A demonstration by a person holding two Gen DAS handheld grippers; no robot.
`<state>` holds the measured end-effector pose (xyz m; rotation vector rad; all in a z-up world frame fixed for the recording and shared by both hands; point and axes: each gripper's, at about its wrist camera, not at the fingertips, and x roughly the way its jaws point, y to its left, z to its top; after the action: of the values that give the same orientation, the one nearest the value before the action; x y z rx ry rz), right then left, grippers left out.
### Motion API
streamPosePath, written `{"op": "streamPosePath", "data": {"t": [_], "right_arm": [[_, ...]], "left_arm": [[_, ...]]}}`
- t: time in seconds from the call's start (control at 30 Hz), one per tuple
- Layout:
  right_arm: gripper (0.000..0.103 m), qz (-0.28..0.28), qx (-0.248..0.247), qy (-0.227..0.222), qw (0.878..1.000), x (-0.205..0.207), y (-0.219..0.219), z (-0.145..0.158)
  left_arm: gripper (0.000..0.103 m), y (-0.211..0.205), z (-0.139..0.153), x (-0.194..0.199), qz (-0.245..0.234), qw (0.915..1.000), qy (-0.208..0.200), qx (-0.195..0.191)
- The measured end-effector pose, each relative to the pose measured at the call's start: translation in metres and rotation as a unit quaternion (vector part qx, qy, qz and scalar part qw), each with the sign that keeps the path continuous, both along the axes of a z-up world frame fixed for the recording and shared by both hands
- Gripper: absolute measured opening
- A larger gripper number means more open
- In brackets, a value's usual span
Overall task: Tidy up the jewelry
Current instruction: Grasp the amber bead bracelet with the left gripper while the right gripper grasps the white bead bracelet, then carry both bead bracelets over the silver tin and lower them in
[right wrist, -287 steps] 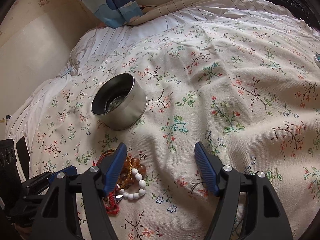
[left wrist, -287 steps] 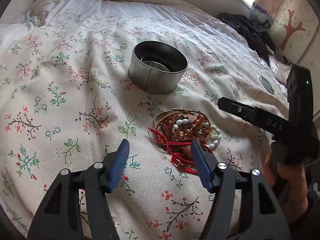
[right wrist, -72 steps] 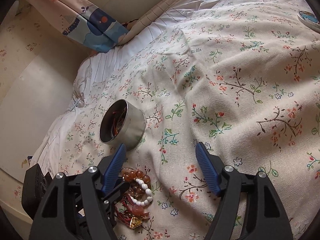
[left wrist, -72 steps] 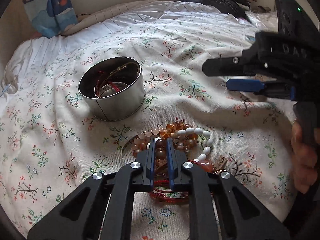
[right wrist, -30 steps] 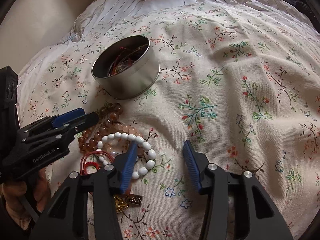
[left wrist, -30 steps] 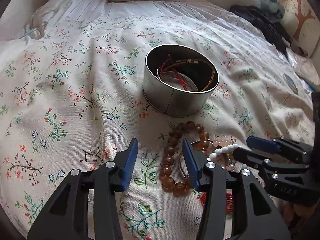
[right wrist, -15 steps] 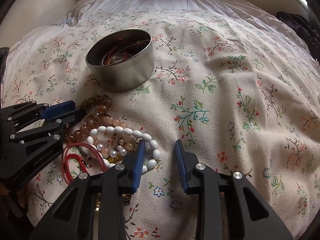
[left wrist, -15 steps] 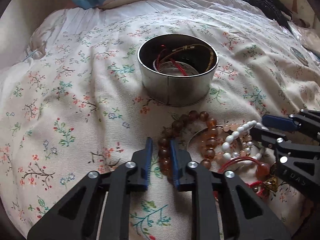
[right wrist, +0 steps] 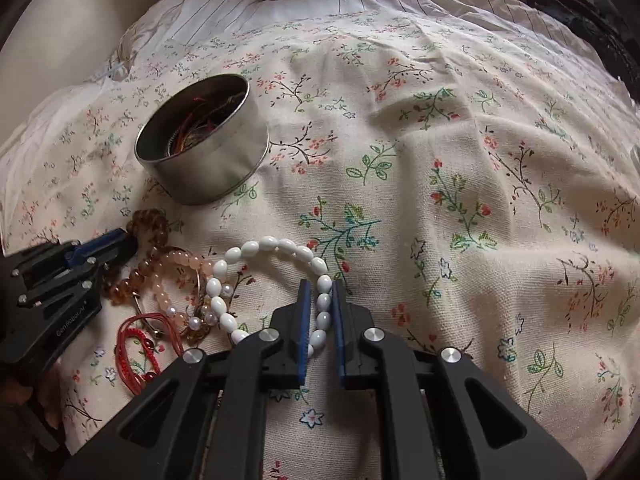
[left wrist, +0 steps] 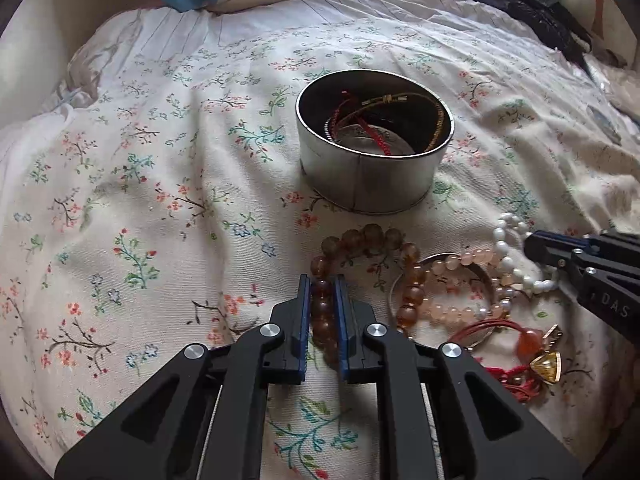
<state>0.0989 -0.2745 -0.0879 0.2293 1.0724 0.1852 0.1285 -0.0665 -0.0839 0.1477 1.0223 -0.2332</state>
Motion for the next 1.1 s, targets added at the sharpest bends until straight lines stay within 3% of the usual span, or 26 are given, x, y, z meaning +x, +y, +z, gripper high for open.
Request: {"op": "streamPosePath", "data": {"t": [0.1,0.2,0.4,0.57,0.73,0.87,1.1], "right_arm": [[0.008,-0.028,0.137,0.003,0.99,-0.004,-0.027,-0.001],[0.008,-0.045,0.246,-0.007,0.968,-0.01,-0.045,-0.002],[0.008,-0.045,0.373,-0.036,0.926,-0.019,-0.059,0.002],[0.008,-0.03,0.412,-0.058,0.909,-0.018,-0.053,0.012],[0.008,-0.008,0.42,-0.101,0.902,-0.021,-0.051,0.031],[0.008,-0.001,0.427,-0.118,0.896,-0.022,-0.051,0.038],[0.008,0.0,0.441,-0.131,0.888,-0.022,-0.054,0.041]], "left_arm": [[0.01,0.014,0.016,-0.004,-0.005,0.9945,0.001,-0.105],[0.011,0.024,0.035,-0.013,-0.024,0.9771,-0.016,-0.211],[0.011,0.028,0.047,-0.022,-0.034,0.9593,-0.03,-0.279],[0.011,0.031,0.055,-0.028,-0.017,0.9598,-0.055,-0.275],[0.011,0.025,0.063,-0.034,-0.001,0.972,-0.099,-0.213],[0.011,0.02,0.069,-0.038,0.005,0.9758,-0.13,-0.176],[0.011,0.025,0.075,-0.037,0.009,0.9736,-0.143,-0.177]]}}
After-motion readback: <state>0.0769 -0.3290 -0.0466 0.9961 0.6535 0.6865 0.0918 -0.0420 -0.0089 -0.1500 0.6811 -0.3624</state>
